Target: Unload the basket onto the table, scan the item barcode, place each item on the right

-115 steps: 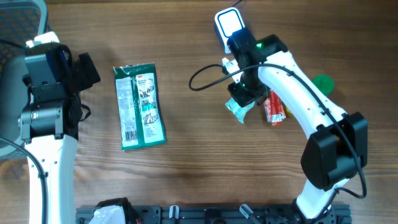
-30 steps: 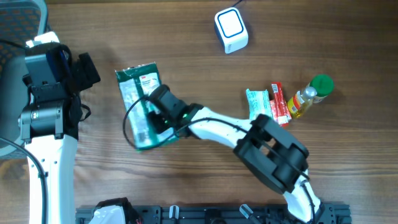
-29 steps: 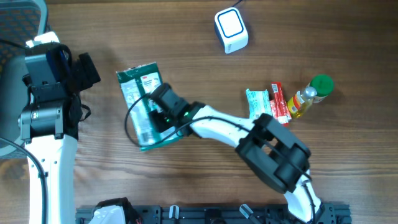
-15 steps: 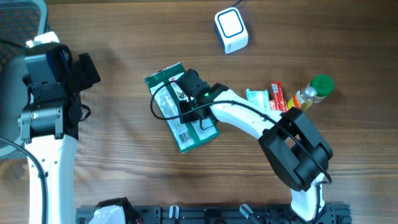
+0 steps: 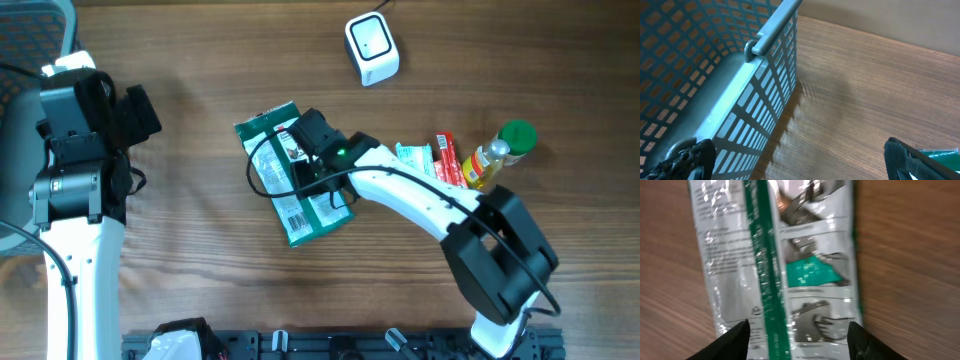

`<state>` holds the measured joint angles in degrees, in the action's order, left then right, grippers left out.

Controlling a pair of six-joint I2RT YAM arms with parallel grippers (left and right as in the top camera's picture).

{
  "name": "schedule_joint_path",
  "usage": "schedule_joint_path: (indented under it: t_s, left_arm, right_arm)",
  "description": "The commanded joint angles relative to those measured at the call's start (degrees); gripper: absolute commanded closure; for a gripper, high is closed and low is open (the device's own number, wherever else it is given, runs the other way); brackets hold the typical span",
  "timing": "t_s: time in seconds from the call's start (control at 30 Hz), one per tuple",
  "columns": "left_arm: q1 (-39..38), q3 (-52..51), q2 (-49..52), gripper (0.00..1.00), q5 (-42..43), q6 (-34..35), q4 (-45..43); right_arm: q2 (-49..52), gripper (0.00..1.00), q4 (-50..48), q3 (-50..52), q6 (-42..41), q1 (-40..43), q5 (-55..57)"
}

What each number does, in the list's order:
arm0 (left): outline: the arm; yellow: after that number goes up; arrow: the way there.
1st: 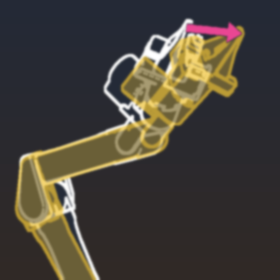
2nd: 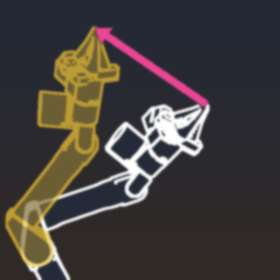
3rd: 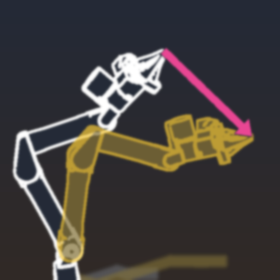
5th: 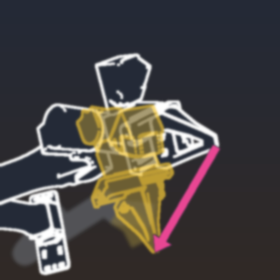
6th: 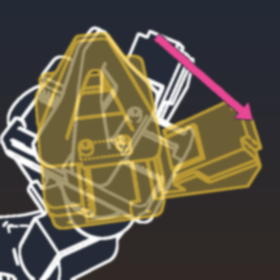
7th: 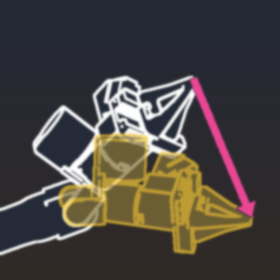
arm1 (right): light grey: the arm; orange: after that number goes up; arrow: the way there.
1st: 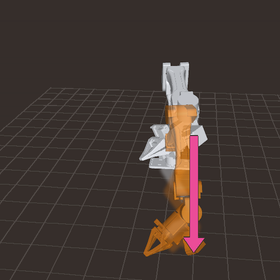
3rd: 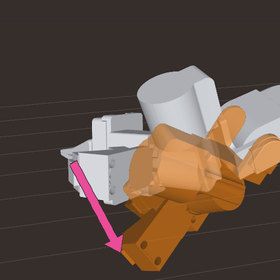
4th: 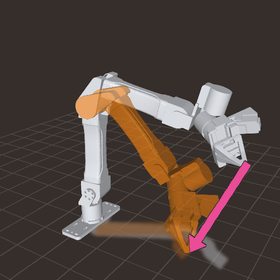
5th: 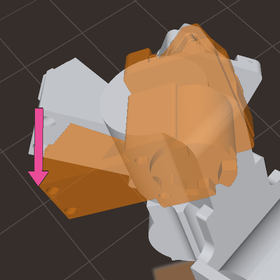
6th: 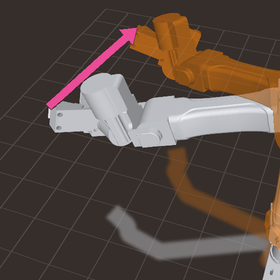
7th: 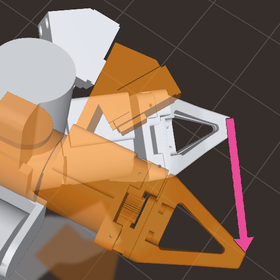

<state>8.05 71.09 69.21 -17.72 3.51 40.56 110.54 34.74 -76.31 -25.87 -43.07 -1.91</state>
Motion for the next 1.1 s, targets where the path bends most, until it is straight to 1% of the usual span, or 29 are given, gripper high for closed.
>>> schedule_joint_path:
  t_s: [0.0,0.1,0.37,0.5,0.57,0.67,0.7,0.77,0.8,0.83,0.87,0.9,0.97,1.0,1.03,1.07]
  left_arm:
    - [0.3,0.2,0.0,0.0,0.3,-0.1,-0.2]
    - [0.3,0.2,0.0,0.0,0.3,-0.1,-0.2]
    - [0.3,0.2,0.0,0.0,0.3,-0.1,-0.2]
    - [0.3,0.2,0.0,0.0,0.3,-0.1,-0.2]
    - [0.3,0.2,0.0,0.0,0.3,-0.1,-3.5]
    - [0.3,0.2,0.0,0.0,0.7,-0.1,-3.8]
    - [0.3,0.2,0.2,0.0,3.6,0.2,-4.3]
    - [0.3,0.2,0.2,0.0,19.5,5.4,-1.4]
    - [0.3,0.2,0.2,0.0,28.0,8.5,0.2]
    - [0.3,0.2,0.2,0.0,34.9,11.0,1.8]
    - [0.3,0.2,0.2,0.0,37.7,11.3,2.7]
    - [0.3,0.2,0.2,0.0,38.1,11.4,3.8]
    - [0.3,0.2,0.4,0.0,38.2,14.4,4.1]
    - [0.3,0.2,0.6,0.3,38.6,15.6,4.6]
    - [0.3,0.2,1.0,0.74,38.7,16.8,5.6]
    - [0.3,0.2,1.3,0.96,38.7,17.4,6.5]
  right_arm:
    - [-0.9,0.34,-0.4,0.3,-0.3,0.0,5.6]
    - [-0.9,0.33,-1.9,0.3,0.0,0.0,6.7]
    - [0.0,0.32,-1.5,1.2,0.4,0.0,7.7]
    - [0.0,0.29,-4.2,1.4,0.4,0.0,7.7]
    - [0.0,0.28,-4.2,1.6,0.4,0.0,7.7]
    - [0.0,0.27,-4.1,2.4,0.4,0.0,7.7]
    - [0.0,0.27,-4.5,2.9,0.4,0.0,7.8]
    - [0.0,0.22,-5.6,3.6,0.3,0.2,7.7]
    - [0.0,0.21,-5.9,3.6,0.2,0.4,7.6]
    - [0.0,0.21,-6.1,3.6,0.2,0.8,6.8]
    - [0.0,0.2,-6.2,3.6,0.2,1.2,5.7]
    - [0.0,0.21,-6.3,3.6,0.2,2.0,4.0]
    - [0.0,0.21,-5.9,3.6,0.4,3.7,1.8]
    - [0.0,0.21,-5.5,3.6,0.4,4.5,1.3]
    - [0.0,0.21,-5.0,3.7,0.8,5.6,0.7]
    - [0.0,0.21,-4.7,3.7,1.9,6.3,-0.2]
